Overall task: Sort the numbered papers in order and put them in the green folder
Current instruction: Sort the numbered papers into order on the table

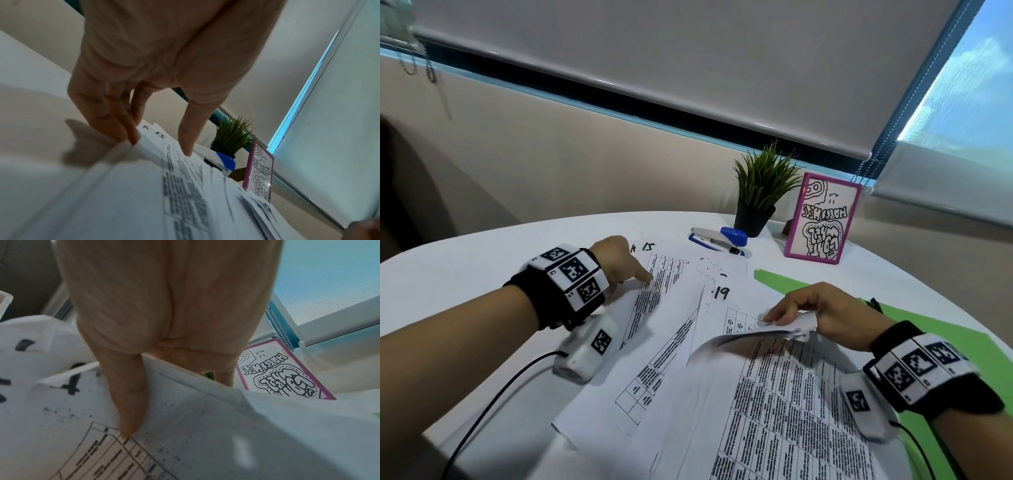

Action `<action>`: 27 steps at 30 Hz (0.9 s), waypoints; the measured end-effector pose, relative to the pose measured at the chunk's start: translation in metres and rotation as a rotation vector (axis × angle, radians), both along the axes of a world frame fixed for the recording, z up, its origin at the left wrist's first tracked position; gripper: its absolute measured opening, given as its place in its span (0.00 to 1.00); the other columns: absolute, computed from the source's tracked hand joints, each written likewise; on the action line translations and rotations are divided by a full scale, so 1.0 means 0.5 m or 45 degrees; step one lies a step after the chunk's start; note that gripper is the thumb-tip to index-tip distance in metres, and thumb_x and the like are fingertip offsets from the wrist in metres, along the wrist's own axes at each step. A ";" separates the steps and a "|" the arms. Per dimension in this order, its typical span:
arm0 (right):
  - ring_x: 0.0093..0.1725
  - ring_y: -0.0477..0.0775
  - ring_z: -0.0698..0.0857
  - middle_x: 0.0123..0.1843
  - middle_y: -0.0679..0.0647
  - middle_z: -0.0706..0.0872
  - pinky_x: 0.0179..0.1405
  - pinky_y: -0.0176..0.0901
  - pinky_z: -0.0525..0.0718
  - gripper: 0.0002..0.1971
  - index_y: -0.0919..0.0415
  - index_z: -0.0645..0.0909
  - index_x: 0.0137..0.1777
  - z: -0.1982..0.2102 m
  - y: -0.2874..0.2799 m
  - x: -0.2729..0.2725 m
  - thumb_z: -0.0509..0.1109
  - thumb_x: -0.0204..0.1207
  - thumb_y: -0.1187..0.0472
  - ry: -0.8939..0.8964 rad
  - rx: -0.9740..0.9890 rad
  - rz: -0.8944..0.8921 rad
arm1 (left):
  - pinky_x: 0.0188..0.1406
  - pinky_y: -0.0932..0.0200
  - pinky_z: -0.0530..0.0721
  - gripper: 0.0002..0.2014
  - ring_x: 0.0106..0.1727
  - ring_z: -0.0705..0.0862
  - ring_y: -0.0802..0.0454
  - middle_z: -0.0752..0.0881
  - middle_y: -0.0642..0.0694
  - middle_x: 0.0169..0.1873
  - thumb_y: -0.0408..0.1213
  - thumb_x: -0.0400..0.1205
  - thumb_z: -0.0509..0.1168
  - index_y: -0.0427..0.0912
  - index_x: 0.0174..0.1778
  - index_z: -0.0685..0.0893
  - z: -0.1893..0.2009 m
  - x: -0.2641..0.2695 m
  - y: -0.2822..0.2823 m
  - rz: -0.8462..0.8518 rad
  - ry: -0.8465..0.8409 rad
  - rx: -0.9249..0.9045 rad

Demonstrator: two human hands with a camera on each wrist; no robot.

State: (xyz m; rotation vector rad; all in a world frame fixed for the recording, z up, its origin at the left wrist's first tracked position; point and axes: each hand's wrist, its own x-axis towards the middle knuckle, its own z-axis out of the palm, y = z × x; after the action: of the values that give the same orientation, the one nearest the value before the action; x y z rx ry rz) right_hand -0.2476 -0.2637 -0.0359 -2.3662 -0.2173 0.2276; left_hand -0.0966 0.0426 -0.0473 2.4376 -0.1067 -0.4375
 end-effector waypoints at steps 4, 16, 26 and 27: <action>0.59 0.47 0.89 0.52 0.51 0.93 0.63 0.49 0.86 0.05 0.70 0.88 0.41 -0.001 0.002 -0.001 0.74 0.72 0.77 -0.007 -0.032 0.008 | 0.24 0.63 0.72 0.16 0.29 0.80 0.48 0.82 0.46 0.24 0.40 0.71 0.80 0.38 0.29 0.79 -0.012 0.004 0.010 -0.054 -0.033 -0.028; 0.58 0.51 0.90 0.52 0.54 0.93 0.58 0.52 0.88 0.11 0.62 0.88 0.35 0.002 0.008 -0.003 0.75 0.71 0.78 0.027 0.045 -0.027 | 0.40 0.56 0.71 0.07 0.41 0.78 0.44 0.84 0.40 0.41 0.39 0.84 0.63 0.39 0.51 0.82 0.135 0.031 0.046 0.289 -1.208 -0.364; 0.55 0.51 0.91 0.52 0.52 0.93 0.55 0.38 0.85 0.07 0.67 0.89 0.38 0.020 0.002 -0.023 0.75 0.71 0.77 -0.112 0.029 -0.011 | 0.29 0.67 0.69 0.07 0.28 0.72 0.68 0.74 0.61 0.28 0.41 0.82 0.64 0.50 0.38 0.77 0.201 0.017 -0.033 0.266 -1.356 -1.026; 0.55 0.51 0.91 0.52 0.51 0.93 0.55 0.39 0.85 0.07 0.67 0.89 0.38 0.024 0.001 -0.027 0.75 0.71 0.78 -0.124 0.017 -0.012 | 0.30 0.63 0.72 0.06 0.30 0.73 0.64 0.77 0.60 0.30 0.42 0.82 0.65 0.46 0.42 0.80 0.179 0.015 -0.049 0.246 -1.313 -1.025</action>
State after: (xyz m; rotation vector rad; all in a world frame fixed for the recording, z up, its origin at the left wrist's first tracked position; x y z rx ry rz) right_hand -0.2612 -0.2630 -0.0242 -2.3666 -0.2530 0.1065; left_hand -0.0890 0.0179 0.0423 1.6135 -0.3867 0.8299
